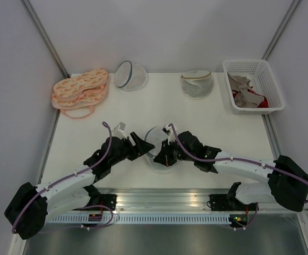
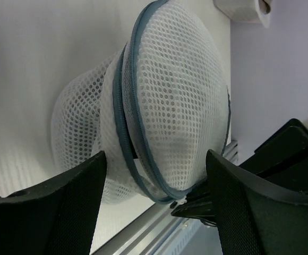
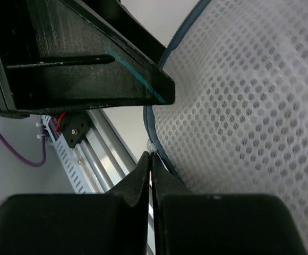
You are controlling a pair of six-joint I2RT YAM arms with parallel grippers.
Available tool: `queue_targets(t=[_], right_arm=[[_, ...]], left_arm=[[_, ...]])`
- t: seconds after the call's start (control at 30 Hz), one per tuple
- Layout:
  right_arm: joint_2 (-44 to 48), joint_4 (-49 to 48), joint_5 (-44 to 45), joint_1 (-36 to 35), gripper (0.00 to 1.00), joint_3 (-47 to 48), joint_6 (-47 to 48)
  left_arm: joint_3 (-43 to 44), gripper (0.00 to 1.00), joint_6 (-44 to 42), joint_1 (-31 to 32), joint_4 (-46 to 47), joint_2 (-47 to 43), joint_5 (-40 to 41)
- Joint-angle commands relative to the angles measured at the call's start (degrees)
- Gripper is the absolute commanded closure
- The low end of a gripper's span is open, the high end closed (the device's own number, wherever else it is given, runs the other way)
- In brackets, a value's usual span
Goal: Unzip the laundry bag and remove the bra
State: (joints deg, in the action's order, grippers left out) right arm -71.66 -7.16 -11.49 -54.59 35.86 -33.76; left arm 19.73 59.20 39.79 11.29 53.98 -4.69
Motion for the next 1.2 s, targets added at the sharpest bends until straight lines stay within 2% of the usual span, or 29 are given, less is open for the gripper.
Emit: queue_targets(t=[0.0,0.13,0.2,0.23,0.27,0.33,0.37,0.53,0.67,0.7,0.73,0.8,0.83,0.9,0.93,1.07,1.17], right_arm=[[-2.26,-7.51,-7.06,-0.08,1.00,2.20,0.36],[-3.40,-9.28,-7.41,-0.69,1.00,1.94,-0.17],[-3.49,-9.89,-7.50,-1.13,1.00,1.50,-0.26],[-3.49,-9.89,-7.41,-1.31,1.00,1.32,-0.34],[-3.14,-9.63,-7.24,-1.40,1.00,1.15,-0.26],[-2.88,-8.84,-6.89,-1.57,1.00,0.88,0.09],[-2.26,-7.88,-6.27,-1.57,1.00,0.62,0.27],[0.02,-1.74,-5.13,-1.84,1.00,-0.26,1.59],[1.08,4.77,-3.81,-2.36,0.99,-1.31,2.82],[1.26,6.44,-0.85,-2.54,1.00,-1.58,2.91],[1.43,15.68,7.79,-2.54,1.00,-1.67,2.47],[1.35,18.21,11.10,-2.63,0.99,-1.41,1.08],[1.00,22.50,18.88,-2.54,1.00,-0.71,0.37],[0.29,25.69,25.17,-2.45,1.00,0.09,-1.48],[-0.14,27.97,31.29,-2.45,1.00,0.79,-3.31],[-0.59,32.20,41.52,-2.37,1.00,3.08,-7.37],[0.37,30.28,41.72,-2.37,0.99,3.34,-6.33]], left_arm=[[-1.79,0.21,8.38,0.99,10.23,-0.37,-3.66],[-4.25,0.24,12.33,0.99,20.77,5.24,-6.38],[-5.31,0.39,14.18,0.99,25.34,7.89,-7.52],[-5.40,0.49,14.54,0.99,28.23,8.94,-8.49],[-5.40,0.75,14.80,0.99,29.57,11.04,-8.84],[-4.96,0.94,14.46,0.99,30.37,12.29,-9.02],[-4.87,0.98,14.19,0.99,30.02,12.73,-8.59],[-4.26,0.98,10.07,-0.06,23.36,10.63,-3.50],[-3.03,0.98,6.03,-2.69,18.26,8.08,-2.69],[-2.59,0.98,4.28,-4.01,17.20,7.47,-2.96],[-0.24,0.98,1.30,-5.67,14.32,7.29,-5.66],[0.39,0.98,-0.38,-6.30,12.63,7.37,-6.29],[1.53,0.98,-1.36,-6.57,12.10,7.98,-7.69],[2.94,0.98,-4.26,-7.36,10.87,9.04,-9.45],[4.60,0.98,-5.14,-7.62,10.16,10.87,-11.12],[9.62,0.98,-10.93,-9.20,7.70,15.79,-13.06],[15.59,0.98,-16.38,-10.26,6.12,20.97,-13.86]])
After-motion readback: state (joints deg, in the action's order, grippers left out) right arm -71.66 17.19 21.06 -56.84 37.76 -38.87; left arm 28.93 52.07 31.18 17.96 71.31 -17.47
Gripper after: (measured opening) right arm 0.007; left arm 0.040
